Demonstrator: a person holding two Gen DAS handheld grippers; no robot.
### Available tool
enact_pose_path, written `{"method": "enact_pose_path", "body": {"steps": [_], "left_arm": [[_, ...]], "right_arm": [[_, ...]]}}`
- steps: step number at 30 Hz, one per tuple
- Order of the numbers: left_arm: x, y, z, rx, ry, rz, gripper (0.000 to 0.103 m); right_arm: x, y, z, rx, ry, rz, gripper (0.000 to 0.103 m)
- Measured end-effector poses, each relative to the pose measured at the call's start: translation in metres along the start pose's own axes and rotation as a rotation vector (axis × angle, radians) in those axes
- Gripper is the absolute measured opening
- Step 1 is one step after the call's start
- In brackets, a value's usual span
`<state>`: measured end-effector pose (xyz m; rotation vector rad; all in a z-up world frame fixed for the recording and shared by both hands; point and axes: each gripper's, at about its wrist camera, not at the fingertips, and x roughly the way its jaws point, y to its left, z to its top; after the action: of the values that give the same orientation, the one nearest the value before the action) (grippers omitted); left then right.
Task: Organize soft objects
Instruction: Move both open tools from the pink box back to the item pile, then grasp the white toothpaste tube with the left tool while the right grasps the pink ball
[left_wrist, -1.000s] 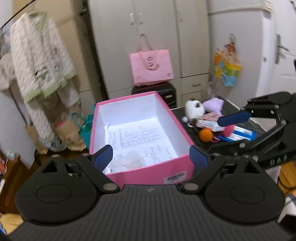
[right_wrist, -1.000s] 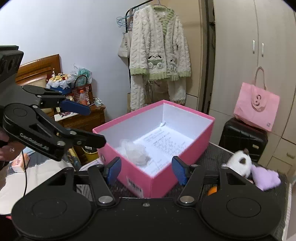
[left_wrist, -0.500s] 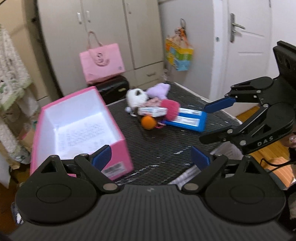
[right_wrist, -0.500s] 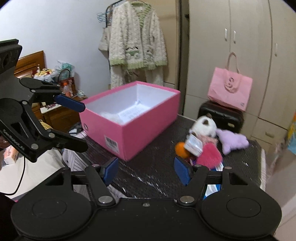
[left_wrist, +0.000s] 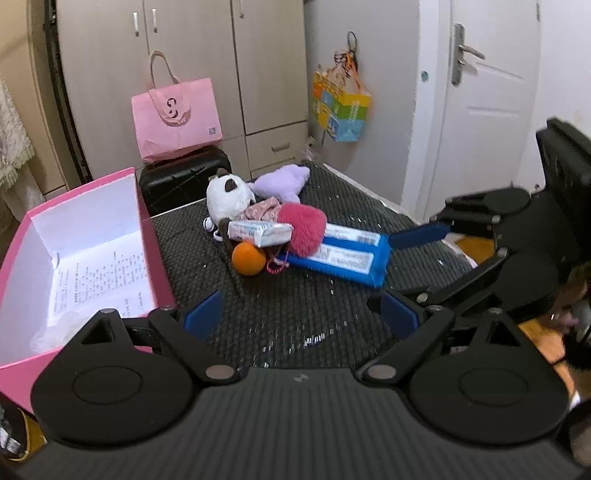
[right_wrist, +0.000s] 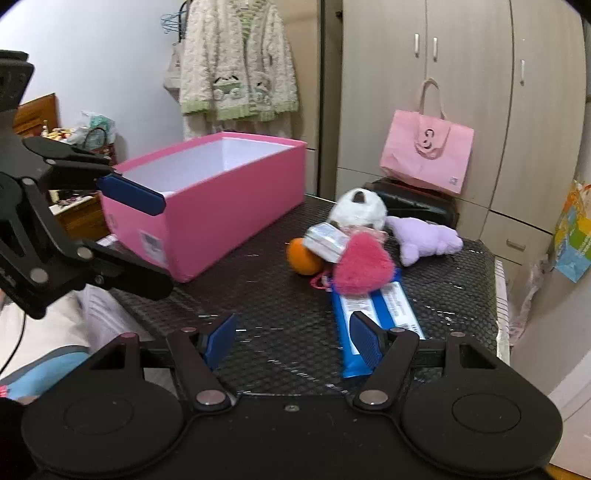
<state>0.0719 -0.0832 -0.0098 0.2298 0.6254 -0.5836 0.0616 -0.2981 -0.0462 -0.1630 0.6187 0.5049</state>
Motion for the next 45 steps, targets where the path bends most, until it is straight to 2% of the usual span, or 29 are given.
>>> {"method": "enact_pose_path", "body": {"steps": [3,10,14,18,22,26,29,32,35,39,45], "left_arm": [[0.017,0.000,0.002,-0.016,-0.027,0.019,0.093],[0.059,0.002,0.010,-0.023,-0.098,0.103,0.093],[0.088,0.013,0.015,-0.094,-0.128,0.147,0.090],[0.107,0.022,0.019,-0.153,-0.135,0.121,0.089],[0.125,0.020,0.022,-0.137,-0.133,0.149,0.080],[0.136,0.022,0.022,-0.137,-0.124,0.112,0.077],[0.138,0.024,0.021,-0.149,-0.129,0.117,0.077],[0.138,0.025,0.021,-0.154,-0.136,0.121,0.077],[0.139,0.027,0.022,-0.172,-0.134,0.114,0.077],[0.138,0.029,0.023,-0.190,-0.138,0.101,0.077],[0.149,0.020,0.024,-0.130,-0.108,0.149,0.077]], "right_arm": [[0.019,-0.014,-0.004,0.030,-0.008,-0.005,0.073],[0.060,-0.039,-0.005,0.053,-0.021,-0.086,0.073],[0.077,-0.046,0.001,0.051,-0.034,-0.096,0.073],[0.095,-0.043,0.006,0.005,-0.020,-0.136,0.073],[0.106,-0.044,0.009,-0.017,-0.012,-0.141,0.073],[0.113,-0.043,0.016,-0.050,-0.011,-0.133,0.073],[0.113,-0.039,0.017,-0.091,-0.022,-0.143,0.071],[0.112,-0.040,0.016,-0.102,-0.033,-0.138,0.058],[0.107,-0.043,0.015,-0.094,-0.053,-0.128,0.053],[0.097,-0.051,0.015,-0.045,-0.067,-0.114,0.052],[0.093,-0.066,0.011,0.013,-0.033,-0.176,0.052]]}}
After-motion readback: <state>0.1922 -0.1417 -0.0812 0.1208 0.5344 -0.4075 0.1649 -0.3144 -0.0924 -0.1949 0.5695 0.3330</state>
